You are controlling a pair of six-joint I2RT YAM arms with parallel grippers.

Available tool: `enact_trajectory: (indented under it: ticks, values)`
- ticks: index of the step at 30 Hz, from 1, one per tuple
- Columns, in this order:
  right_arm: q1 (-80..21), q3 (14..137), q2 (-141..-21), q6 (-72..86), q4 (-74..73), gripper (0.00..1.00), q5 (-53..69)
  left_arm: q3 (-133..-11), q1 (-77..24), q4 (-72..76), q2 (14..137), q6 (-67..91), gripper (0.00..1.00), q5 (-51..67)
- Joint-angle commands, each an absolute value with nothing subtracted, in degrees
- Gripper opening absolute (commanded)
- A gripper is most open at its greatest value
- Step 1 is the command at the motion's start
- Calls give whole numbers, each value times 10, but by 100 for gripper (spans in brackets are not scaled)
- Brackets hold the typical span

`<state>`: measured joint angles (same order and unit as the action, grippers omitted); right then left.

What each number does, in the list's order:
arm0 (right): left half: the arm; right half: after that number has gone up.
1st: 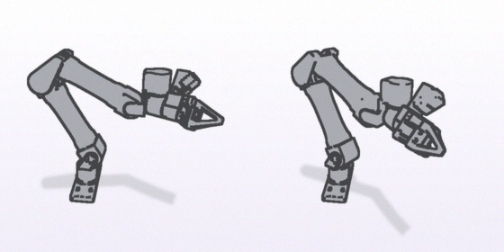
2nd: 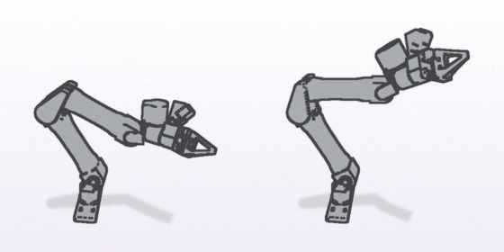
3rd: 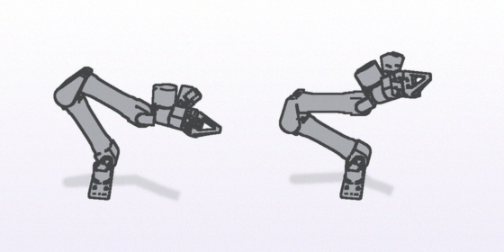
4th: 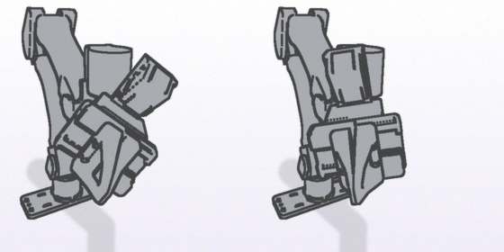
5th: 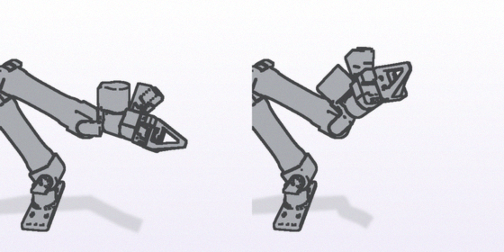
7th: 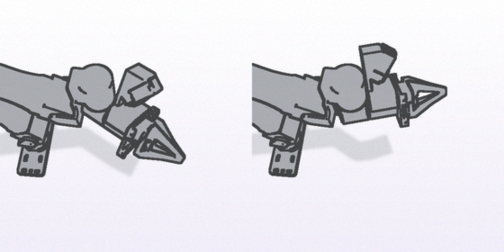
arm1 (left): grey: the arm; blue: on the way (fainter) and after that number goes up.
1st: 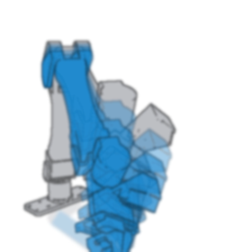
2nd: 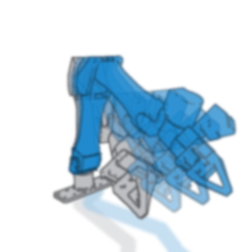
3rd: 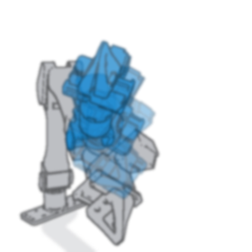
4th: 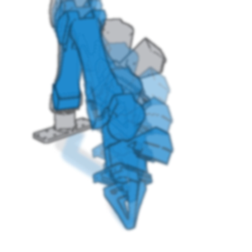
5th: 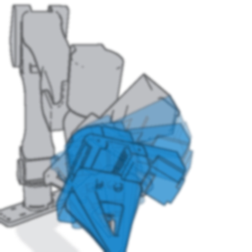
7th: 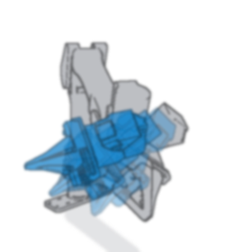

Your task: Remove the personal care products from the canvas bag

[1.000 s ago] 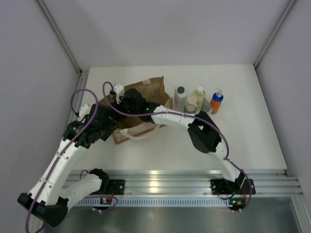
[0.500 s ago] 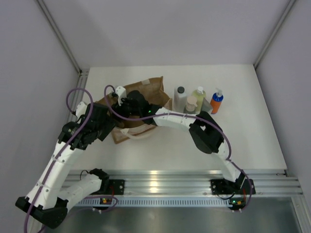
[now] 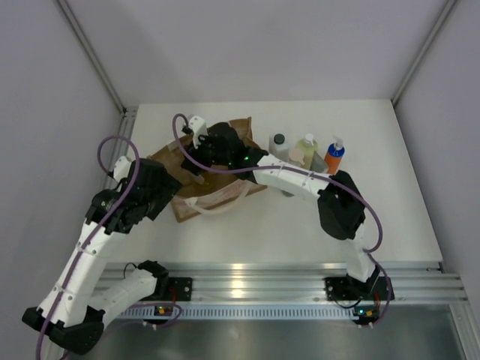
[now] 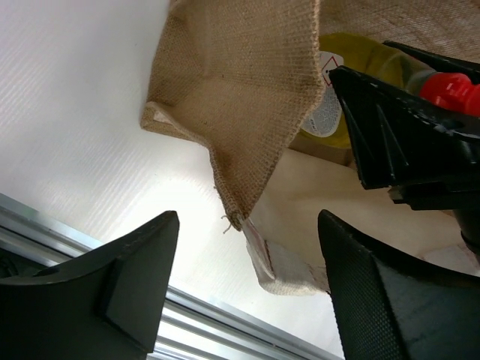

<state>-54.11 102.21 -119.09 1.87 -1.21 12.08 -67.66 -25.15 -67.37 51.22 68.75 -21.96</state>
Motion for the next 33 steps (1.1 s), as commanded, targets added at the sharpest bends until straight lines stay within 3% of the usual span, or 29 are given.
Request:
enact_trajectory:
  ticks: [1, 15, 33]
  values:
    - [-532, 1084, -1113, 4, 13, 0, 131, -715, -249, -678, 495, 674, 80, -234]
    - [-527, 1143, -1053, -32, -95, 0, 96, -778, -249, -684, 470, 597, 86, -261]
    - [-505, 1222, -948, -17, -221, 0, 40, -721, -249, -684, 421, 579, 88, -255]
